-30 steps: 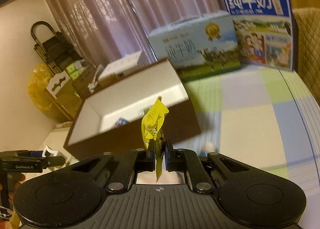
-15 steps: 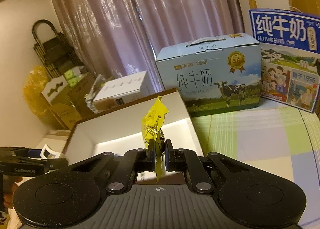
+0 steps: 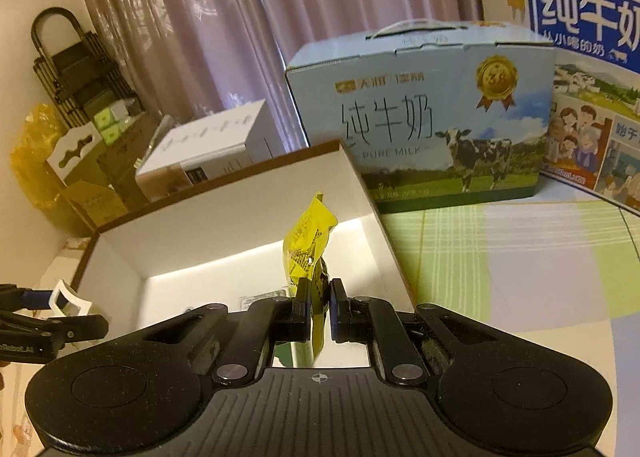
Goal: Organize objects
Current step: 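Carry the pouch and clip into the brown box and release both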
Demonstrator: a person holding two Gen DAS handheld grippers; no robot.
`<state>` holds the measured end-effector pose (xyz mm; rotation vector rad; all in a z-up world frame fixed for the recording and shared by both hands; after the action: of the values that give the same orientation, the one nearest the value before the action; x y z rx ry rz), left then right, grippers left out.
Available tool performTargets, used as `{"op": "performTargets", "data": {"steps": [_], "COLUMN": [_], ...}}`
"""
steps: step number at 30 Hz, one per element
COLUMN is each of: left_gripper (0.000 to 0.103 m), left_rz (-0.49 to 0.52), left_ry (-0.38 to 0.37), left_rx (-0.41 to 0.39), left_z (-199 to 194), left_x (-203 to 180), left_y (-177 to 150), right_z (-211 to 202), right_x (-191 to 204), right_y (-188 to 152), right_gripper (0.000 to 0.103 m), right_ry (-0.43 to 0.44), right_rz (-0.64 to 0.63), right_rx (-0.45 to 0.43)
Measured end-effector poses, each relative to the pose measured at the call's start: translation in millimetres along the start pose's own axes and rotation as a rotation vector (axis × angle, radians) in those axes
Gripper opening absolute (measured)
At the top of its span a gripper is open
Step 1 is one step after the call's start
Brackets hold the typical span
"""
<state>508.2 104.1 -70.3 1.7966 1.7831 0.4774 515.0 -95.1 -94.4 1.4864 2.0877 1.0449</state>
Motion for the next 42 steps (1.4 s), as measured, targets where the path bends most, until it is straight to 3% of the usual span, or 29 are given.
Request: {"op": "performTargets", "data": {"steps": [7, 14, 21, 25, 29, 32, 42], "left_gripper": [0.085, 0.086, 0.086, 0.086, 0.095, 0.096, 0.096], "left_rz": [0.006, 0.021, 0.041, 0.052, 0.072, 0.074, 0.059], "left_ry": [-0.006, -0.007, 0.002, 0.015, 0.025, 0.023, 0.025], "left_rx": [0.017, 0.040, 0.071, 0.085, 0.079, 0.074, 0.049], "left_z": [11, 19, 25, 27, 26, 23, 5], "left_x": [-1, -3, -3, -2, -4, -5, -6], "left_y": [-1, -6, -11, -13, -15, -14, -14], "right_z": [18, 22, 17, 13, 8, 3, -19], "right_x": [-1, -1, 0, 2, 1, 1, 2], "right_y": [-4, -14, -14, -13, -11, -10, -11], "right_gripper": [0.006, 0.018, 0.024, 0.033, 0.050, 0.055, 0.060], "right_ry": [-0.002, 0.019, 0.037, 0.041, 0.034, 0.036, 0.050], "right_rz": [0.004, -0.009, -0.005, -0.010, -0.004, -0.001, 0.011], "right_rx": [0.009, 0.043, 0.036, 0.025, 0.011, 0.001, -0.018]}}
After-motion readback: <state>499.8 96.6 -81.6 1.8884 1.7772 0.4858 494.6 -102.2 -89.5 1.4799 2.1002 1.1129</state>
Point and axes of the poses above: each gripper's, at about its wrist camera, not at the fingertips, and z roughly the way its jaws point, x to its left, y to its top, the point moved 8 cm from there along z, roughly the way its jaws point, and after that the axes turned 12 degrees about -z, right-handed, at the moved point
